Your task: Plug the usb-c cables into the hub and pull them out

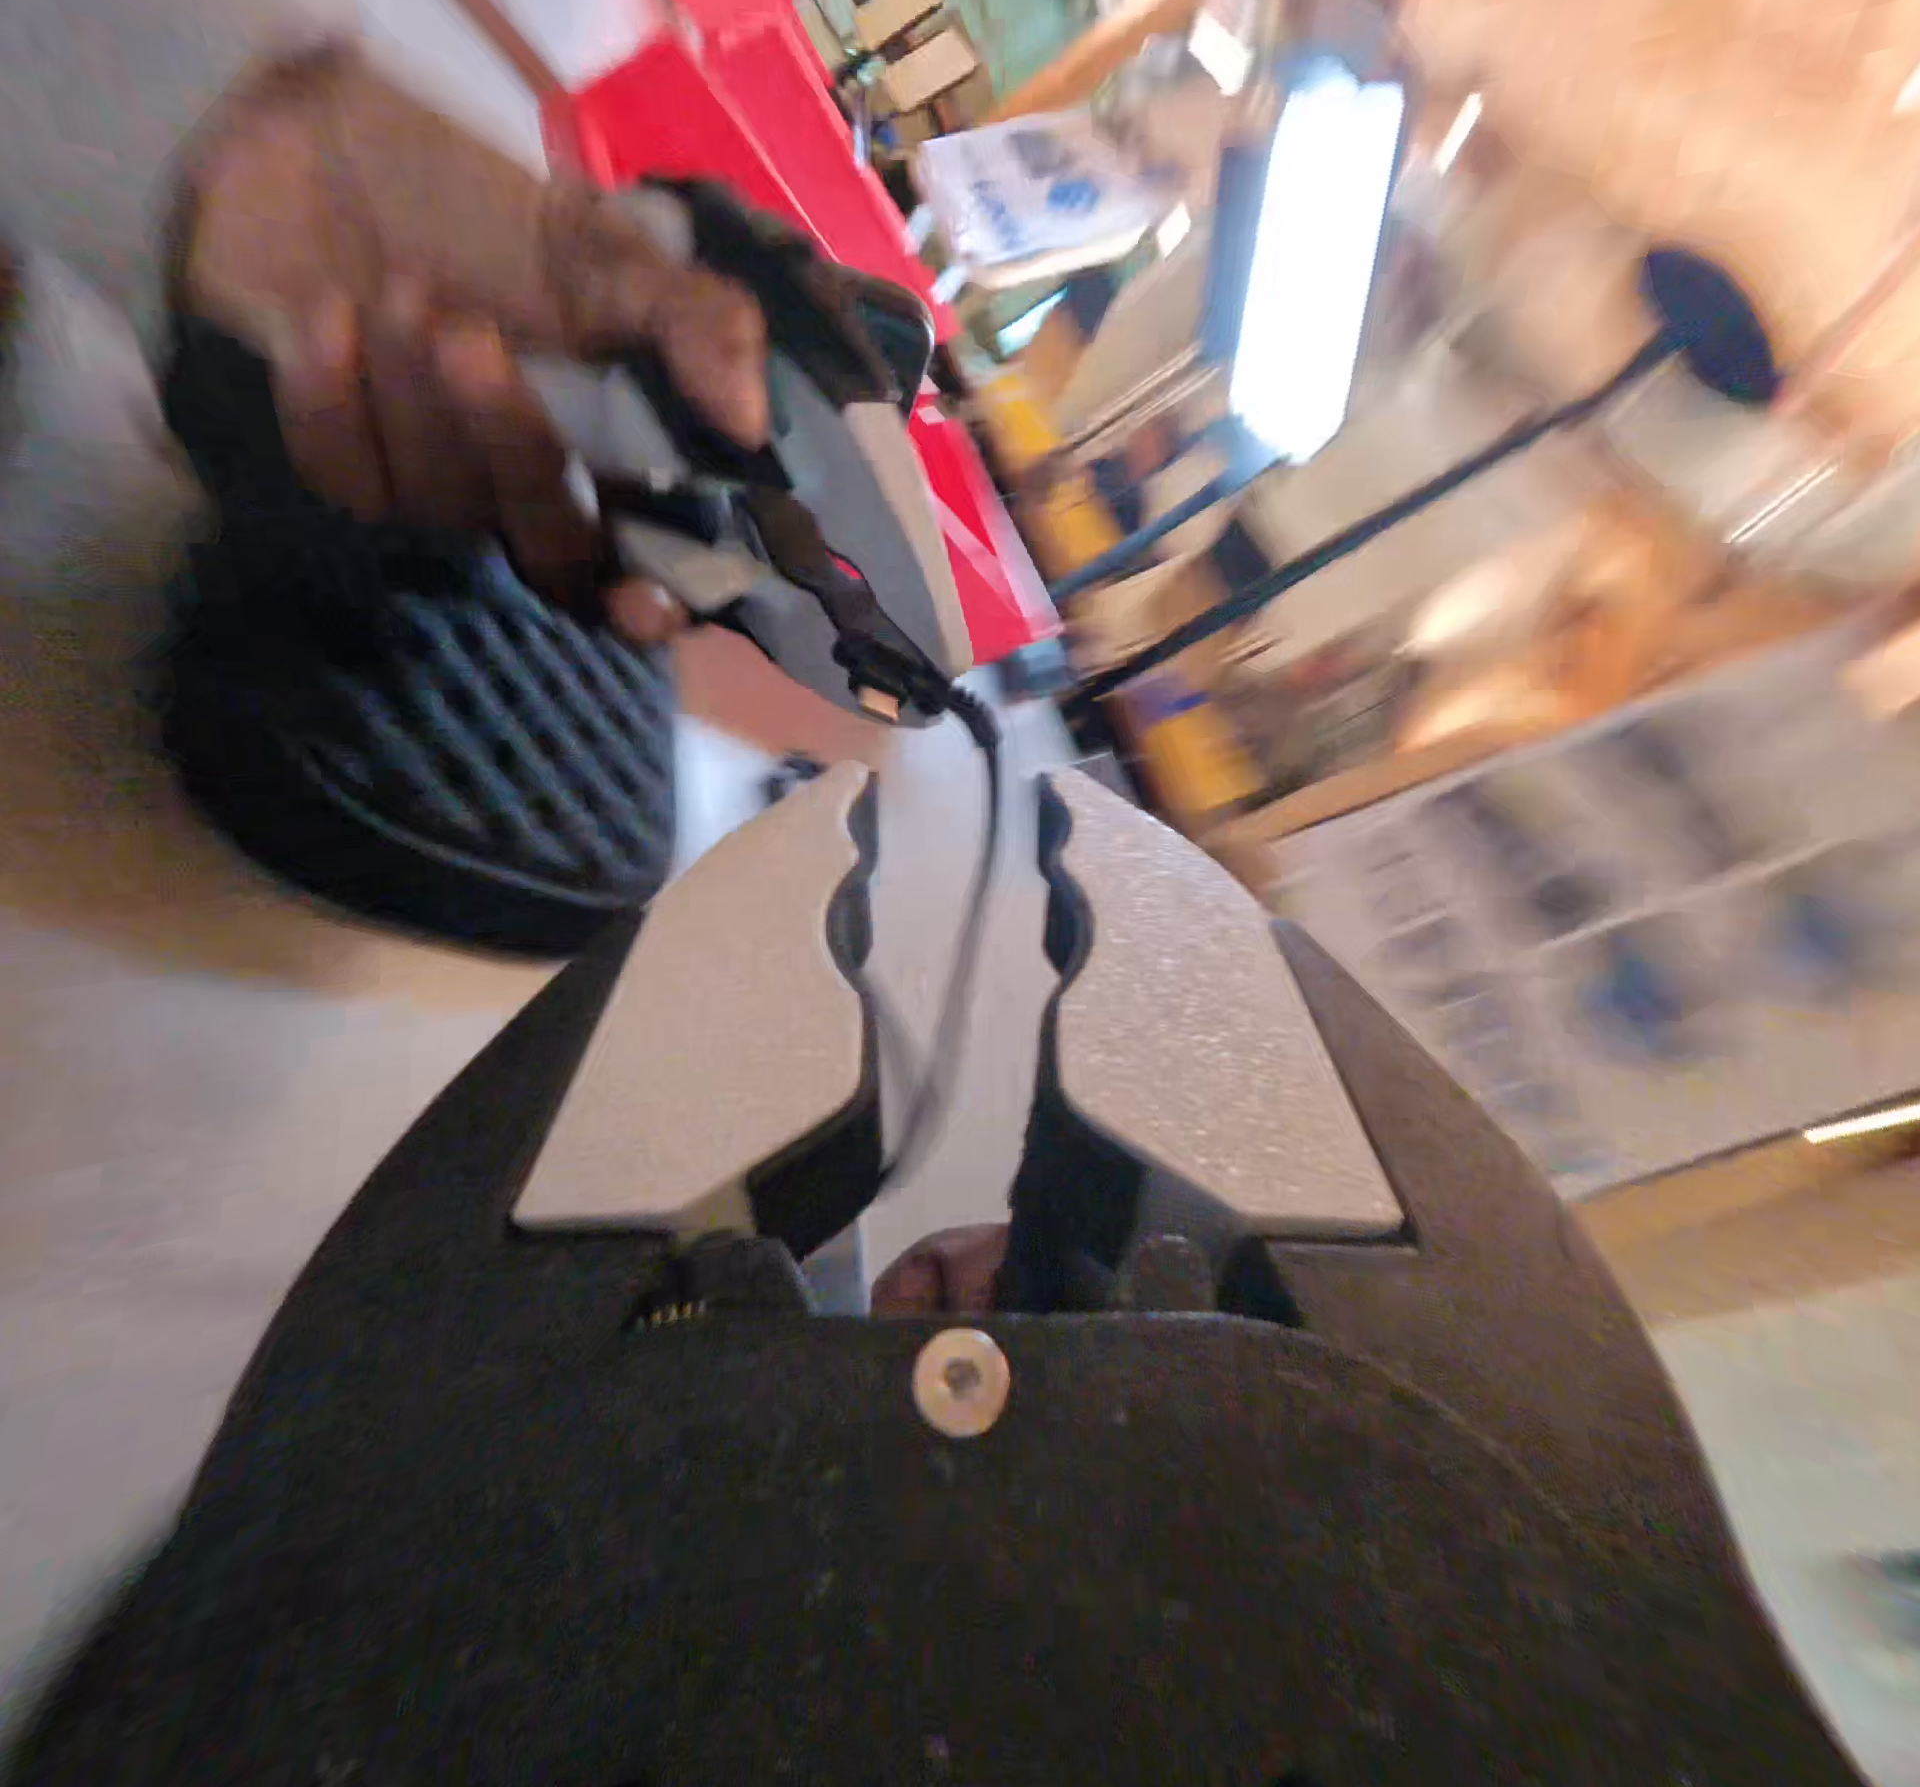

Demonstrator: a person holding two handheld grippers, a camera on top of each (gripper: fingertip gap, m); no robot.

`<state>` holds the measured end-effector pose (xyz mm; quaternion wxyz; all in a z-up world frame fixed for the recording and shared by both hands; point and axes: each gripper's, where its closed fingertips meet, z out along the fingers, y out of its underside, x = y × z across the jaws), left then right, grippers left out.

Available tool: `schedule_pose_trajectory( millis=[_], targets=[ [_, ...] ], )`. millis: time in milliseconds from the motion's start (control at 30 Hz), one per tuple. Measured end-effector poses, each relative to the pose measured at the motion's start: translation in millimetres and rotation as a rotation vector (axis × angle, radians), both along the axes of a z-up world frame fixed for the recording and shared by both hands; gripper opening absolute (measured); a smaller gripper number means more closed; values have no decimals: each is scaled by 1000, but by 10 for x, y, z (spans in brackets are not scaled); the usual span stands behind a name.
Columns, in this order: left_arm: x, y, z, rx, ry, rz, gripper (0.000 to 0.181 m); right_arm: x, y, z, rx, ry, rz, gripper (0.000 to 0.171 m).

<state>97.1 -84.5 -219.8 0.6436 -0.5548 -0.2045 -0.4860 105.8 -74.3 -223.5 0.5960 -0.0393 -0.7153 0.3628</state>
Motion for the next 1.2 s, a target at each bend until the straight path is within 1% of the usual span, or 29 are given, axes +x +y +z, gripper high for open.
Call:
schedule_pose_trajectory(
  millis=[33,67,167,200,233,300,400,467,567,667,733,767,800,833,900,933,967,1000,1067,1133,1200],
  targets=[
    [-31,-12,7,9,-7,17,8,13,-15,-25,-222,-212,48,39],
    [-48,-19,12,17,-14,26,8,48,-59,-24,-450,-420,115,42],
    [-49,-16,46,49,-12,47,9,43,-83,19,-1145,-977,223,39],
    [-37,-10,59,60,-5,52,9,63,-113,47,-1314,-1109,295,36],
    [-30,0,65,65,5,62,9,61,-119,67,-1455,-1177,344,31],
    [-19,23,66,67,29,85,9,21,-118,17,-1637,-1220,351,25],
    [2,51,57,61,54,99,9,-6,-158,-40,-1700,-1223,368,21],
    [16,64,50,57,62,100,9,-43,-129,-39,-1712,-1175,366,14],
    [4,77,28,47,71,118,9,-54,-119,-26,-1672,-1144,368,5],
    [15,76,16,45,72,114,9,-41,-114,-41,-1595,-1125,338,5],
    [25,76,19,48,84,116,9,-31,-116,-42,-1578,-1127,329,5],
    [23,75,28,54,87,121,9,-27,-119,-38,-1582,-1129,332,8],
    [9,73,39,61,80,129,9,-24,-130,-47,-1586,-1139,332,17],
    [-6,72,42,65,71,134,9,-16,-147,-60,-1582,-1150,336,20],
    [-18,69,39,71,60,136,9,-16,-158,-59,-1592,-1141,353,20],
    [-17,70,37,72,59,138,9,-31,-140,-52,-1612,-1130,359,16],
    [-14,70,37,72,61,139,9,-44,-113,-39,-1633,-1116,369,6],
    [-17,72,32,67,63,146,9,-50,-101,-35,-1635,-1113,378,3],
    [-13,70,34,66,72,152,9,-43,-111,-38,-1619,-1121,386,3],
    [-17,68,36,69,72,153,9,-41,-120,-50,-1616,-1132,382,12],
    [-24,69,36,71,67,155,9,-35,-129,-56,-1617,-1141,388,12]
  ],
)
